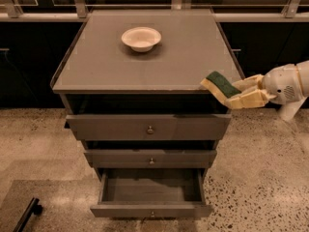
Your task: Place sponge into bottom drawer
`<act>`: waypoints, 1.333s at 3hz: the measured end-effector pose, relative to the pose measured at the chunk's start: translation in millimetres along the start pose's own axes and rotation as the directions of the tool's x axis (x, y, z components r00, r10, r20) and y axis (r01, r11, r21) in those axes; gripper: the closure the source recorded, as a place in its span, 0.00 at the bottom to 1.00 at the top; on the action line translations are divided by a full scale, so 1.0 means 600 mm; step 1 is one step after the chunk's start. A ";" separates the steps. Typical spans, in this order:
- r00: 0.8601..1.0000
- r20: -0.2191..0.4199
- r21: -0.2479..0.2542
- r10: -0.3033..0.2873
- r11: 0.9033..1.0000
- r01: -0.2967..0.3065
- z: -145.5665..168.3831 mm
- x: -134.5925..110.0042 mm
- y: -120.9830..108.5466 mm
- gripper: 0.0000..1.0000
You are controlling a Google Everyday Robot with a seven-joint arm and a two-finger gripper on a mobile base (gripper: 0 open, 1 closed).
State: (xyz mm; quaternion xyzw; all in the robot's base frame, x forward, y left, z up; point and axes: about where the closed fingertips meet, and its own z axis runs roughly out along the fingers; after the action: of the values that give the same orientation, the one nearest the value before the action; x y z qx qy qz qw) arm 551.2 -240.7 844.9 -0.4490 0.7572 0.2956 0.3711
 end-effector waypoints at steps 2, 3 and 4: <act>0.971 0.086 -0.013 0.222 0.975 -0.222 0.046 0.245 0.021 1.00; 0.932 0.084 -0.026 0.353 0.936 -0.352 0.079 0.364 0.018 1.00; 0.887 0.060 -0.066 0.457 0.889 -0.453 0.124 0.450 0.016 1.00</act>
Offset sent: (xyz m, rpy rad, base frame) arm -0.0832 -0.0824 -0.2373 0.2517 0.2707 -0.2536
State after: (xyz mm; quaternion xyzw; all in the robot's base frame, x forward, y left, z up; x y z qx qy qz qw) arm 477.8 -302.8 581.5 -0.2570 0.8194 0.4097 0.3078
